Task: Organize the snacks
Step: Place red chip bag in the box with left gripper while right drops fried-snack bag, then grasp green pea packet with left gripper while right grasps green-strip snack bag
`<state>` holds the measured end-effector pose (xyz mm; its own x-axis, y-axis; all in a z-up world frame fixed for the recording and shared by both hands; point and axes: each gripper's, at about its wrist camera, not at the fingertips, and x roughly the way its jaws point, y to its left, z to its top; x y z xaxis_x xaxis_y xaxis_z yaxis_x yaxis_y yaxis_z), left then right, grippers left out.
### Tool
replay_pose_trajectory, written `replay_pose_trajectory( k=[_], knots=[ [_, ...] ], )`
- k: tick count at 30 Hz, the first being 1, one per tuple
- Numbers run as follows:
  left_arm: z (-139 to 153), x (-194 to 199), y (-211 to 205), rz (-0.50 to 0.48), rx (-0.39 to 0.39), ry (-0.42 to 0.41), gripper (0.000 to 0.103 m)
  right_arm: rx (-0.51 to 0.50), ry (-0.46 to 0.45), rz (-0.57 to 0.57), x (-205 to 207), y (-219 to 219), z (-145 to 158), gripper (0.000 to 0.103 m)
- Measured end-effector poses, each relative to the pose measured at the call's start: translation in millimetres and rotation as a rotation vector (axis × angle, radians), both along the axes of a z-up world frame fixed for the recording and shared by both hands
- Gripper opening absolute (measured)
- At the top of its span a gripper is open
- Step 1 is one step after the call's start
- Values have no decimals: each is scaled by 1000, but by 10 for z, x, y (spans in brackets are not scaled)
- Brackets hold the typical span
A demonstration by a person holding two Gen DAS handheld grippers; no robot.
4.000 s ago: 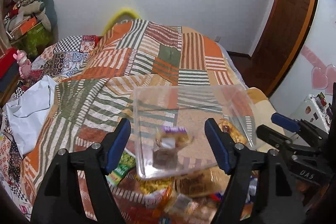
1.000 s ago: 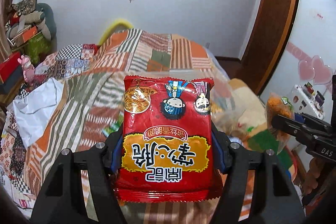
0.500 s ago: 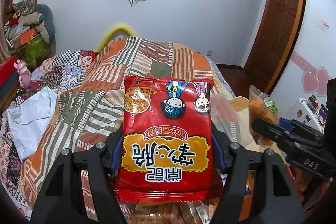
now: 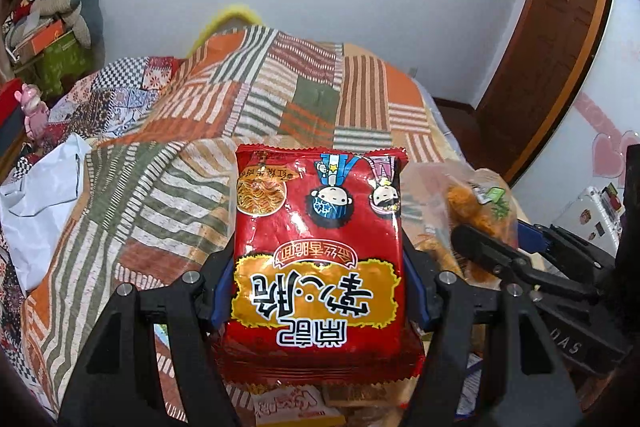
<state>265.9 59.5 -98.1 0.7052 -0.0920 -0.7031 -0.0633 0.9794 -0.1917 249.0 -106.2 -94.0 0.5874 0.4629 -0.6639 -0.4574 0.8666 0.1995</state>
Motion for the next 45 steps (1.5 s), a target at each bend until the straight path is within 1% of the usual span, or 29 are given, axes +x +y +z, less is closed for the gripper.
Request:
replay_pose_trajectory(
  k=[4, 7, 10, 12, 15, 19, 25, 29, 31, 34, 39, 45],
  knots=[
    [-119, 96, -19, -6, 17, 24, 67, -41, 27, 11, 66, 62, -122, 45],
    [-200, 150, -16, -4, 22, 44, 67, -34, 67, 12, 108, 53, -186, 48],
    [-254, 161, -22, -5, 21, 71, 70, -20, 90, 7, 105, 21, -192, 48],
    [-272, 149, -24, -10, 19, 78, 71, -17, 79, 9, 79, -3, -159, 52],
    [-255, 94, 20, -13, 10, 74, 73, -32, 32, 1, -7, -39, -55, 60],
    [-149, -9, 108, -9, 8, 53, 74, -41, -20, 0, -132, -127, 82, 64],
    [65, -275, 325, 0, 53, 23, 80, -32, -43, -7, -258, -288, 194, 66],
    [92, -444, 490, 23, 102, 29, 84, -34, -56, -27, -349, -398, 228, 71],
    [49, -507, 587, 39, 116, 50, 86, -36, -57, -36, -387, -450, 229, 73],
    [-77, -558, 739, 57, 106, 99, 86, -38, -40, -39, -455, -527, 181, 75],
    [-329, -635, 914, 81, 93, 168, 86, -54, 7, -58, -552, -645, -11, 78],
    [-689, -614, 954, 50, 141, 251, 86, -61, 86, -62, -574, -726, -286, 78]
  ],
)
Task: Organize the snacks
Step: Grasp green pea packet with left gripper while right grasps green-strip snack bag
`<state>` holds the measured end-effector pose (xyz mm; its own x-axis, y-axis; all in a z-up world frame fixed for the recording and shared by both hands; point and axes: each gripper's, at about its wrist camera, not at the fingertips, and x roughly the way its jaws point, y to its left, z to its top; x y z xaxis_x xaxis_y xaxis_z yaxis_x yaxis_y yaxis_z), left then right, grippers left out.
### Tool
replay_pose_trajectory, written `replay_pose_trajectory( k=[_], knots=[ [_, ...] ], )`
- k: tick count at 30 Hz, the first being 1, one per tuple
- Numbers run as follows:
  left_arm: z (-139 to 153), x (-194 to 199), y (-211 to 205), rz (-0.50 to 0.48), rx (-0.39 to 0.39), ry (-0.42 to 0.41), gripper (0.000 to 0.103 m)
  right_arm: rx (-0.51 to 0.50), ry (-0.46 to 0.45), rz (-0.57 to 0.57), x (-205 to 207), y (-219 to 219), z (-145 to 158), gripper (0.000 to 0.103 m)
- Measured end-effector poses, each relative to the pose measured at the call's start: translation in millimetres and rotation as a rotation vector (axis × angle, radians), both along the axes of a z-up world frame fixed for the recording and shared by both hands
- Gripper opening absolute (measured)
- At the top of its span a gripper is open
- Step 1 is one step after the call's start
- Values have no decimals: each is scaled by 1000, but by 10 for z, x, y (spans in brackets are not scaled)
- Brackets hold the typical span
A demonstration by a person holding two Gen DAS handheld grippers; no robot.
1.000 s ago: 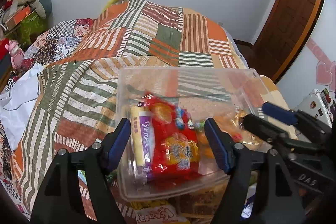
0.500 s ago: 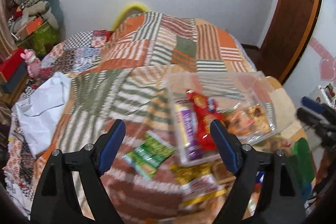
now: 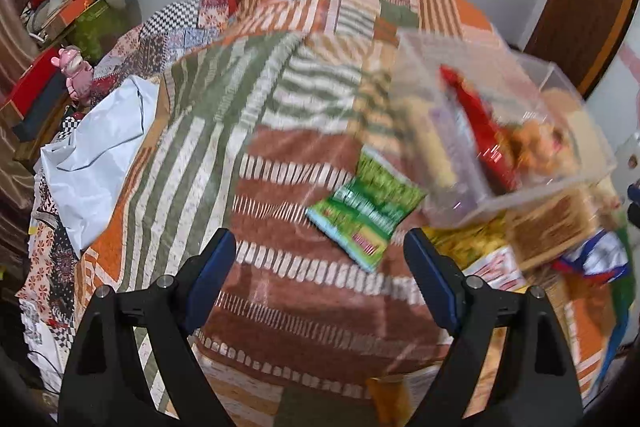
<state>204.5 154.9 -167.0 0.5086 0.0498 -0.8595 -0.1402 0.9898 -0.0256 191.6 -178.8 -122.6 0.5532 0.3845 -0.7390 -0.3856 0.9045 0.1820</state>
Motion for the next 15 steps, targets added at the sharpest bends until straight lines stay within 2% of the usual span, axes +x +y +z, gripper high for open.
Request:
replay_pose_trajectory(
  k=[6, 10, 15],
  knots=[
    [-239, 124, 23, -1, -16, 35, 86, -16, 47, -10, 54, 13, -194, 78],
    [-317, 254, 36, -12, -63, 40, 86, -32, 50, -20, 85, 30, -260, 81],
    [-360, 382, -121, -64, -31, 30, 86, -4, 103, -27, 150, -13, -365, 81]
  ],
)
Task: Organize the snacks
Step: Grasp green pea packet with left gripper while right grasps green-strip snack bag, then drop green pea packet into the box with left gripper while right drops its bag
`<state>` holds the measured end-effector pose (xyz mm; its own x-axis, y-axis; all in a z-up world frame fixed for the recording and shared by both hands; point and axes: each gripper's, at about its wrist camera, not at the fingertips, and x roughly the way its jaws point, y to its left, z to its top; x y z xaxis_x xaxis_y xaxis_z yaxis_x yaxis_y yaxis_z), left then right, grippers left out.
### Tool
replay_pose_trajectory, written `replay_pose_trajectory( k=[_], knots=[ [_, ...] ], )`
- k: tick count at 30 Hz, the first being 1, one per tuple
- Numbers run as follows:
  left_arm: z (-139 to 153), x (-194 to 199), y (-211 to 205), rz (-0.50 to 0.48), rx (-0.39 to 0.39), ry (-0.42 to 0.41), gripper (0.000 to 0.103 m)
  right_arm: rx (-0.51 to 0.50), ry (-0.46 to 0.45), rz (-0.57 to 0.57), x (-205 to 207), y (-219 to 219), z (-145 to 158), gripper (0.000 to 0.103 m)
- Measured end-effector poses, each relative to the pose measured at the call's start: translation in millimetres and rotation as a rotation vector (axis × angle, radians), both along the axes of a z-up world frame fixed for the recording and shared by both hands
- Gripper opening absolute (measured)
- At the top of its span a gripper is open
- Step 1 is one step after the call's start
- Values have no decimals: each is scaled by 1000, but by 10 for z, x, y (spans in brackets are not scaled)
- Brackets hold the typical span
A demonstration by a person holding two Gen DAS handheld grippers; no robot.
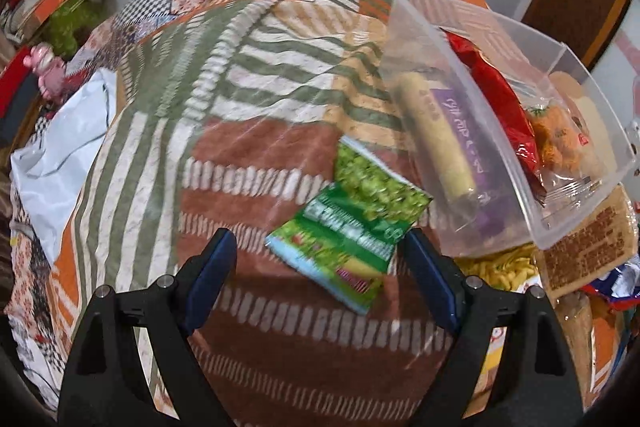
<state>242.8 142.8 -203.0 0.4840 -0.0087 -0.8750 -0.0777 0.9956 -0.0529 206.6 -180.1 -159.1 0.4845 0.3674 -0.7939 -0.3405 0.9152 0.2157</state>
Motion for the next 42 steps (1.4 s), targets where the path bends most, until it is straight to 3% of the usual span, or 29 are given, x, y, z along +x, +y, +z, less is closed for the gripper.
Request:
replay_pose_trajectory(
  k=[4, 9, 15, 20, 34, 42],
  knots=[
    [-47, 76, -83, -13, 36, -14, 84, 56, 29, -14, 21, -52, -40, 81],
    [-46, 41, -9, 20, 27, -48, 60, 51, -13, -5, -53, -65, 10, 74],
    [7, -80, 100, 48, 15, -66, 57, 39, -47, -7, -97, -87, 70, 65],
    [118, -197, 118, 63, -2, -81, 56, 55, -59, -29, -151, -184, 148, 63],
    [851, -468, -87, 45, -12, -229, 53, 78, -178, -50, -345, -289, 620, 62],
    [1192, -447, -356, -5, -17, -306, 53, 104, -255, -42, -239, -231, 861, 62]
  ],
)
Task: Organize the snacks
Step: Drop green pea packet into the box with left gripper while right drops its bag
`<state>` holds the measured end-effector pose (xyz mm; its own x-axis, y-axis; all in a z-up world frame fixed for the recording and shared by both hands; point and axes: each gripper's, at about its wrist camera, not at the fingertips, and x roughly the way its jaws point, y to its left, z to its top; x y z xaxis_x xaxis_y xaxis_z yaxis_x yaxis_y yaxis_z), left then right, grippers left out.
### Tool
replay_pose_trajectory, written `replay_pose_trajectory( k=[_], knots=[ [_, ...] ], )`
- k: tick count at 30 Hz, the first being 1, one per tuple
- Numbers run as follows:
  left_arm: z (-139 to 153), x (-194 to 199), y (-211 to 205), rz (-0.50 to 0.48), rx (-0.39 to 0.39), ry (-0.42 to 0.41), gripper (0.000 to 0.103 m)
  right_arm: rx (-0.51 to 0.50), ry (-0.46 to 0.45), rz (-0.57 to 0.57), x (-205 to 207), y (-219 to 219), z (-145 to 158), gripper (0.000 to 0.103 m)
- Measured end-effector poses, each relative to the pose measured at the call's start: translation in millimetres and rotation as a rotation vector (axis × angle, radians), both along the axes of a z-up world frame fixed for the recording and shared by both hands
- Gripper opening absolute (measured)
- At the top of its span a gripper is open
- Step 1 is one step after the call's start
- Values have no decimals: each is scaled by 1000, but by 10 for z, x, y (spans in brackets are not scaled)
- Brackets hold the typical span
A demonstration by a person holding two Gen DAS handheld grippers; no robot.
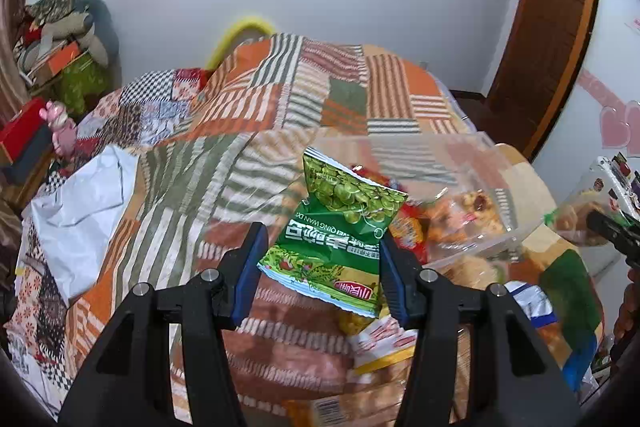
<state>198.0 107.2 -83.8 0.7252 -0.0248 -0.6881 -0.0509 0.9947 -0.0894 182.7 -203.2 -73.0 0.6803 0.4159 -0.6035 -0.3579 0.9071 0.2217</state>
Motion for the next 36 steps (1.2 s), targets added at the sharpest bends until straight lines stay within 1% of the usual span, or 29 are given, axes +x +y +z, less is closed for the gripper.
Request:
replay_pose_trajectory(
  k=[3, 6, 12, 17, 23, 31, 33, 36],
  knots=[
    [45, 62, -144, -9, 25, -21, 53, 10, -25, 5, 63, 51, 53, 62],
    [55, 158, -271, -34, 17, -23, 53, 11, -38, 10, 162, 116, 63, 62],
    [64, 361, -502, -69, 15, -36, 53, 27, -31, 12, 415, 235, 23, 62],
    [-3, 538, -677, -91, 48, -35, 53, 23, -20, 25, 573, 348, -21, 62],
    [-162, 765, -795, -103, 68, 4, 53, -5, 7, 47, 731, 485, -147, 62],
    [-382, 1020, -808, -119, 1, 103, 53, -60, 54, 54, 911, 605, -323, 62],
    [-419, 1048, -812, -120, -7, 119, 53, -69, 60, 55, 928, 619, -337, 63],
    [-425, 1040, -839, -126, -2, 118, 53, -74, 71, 59, 950, 638, -356, 65]
  ],
)
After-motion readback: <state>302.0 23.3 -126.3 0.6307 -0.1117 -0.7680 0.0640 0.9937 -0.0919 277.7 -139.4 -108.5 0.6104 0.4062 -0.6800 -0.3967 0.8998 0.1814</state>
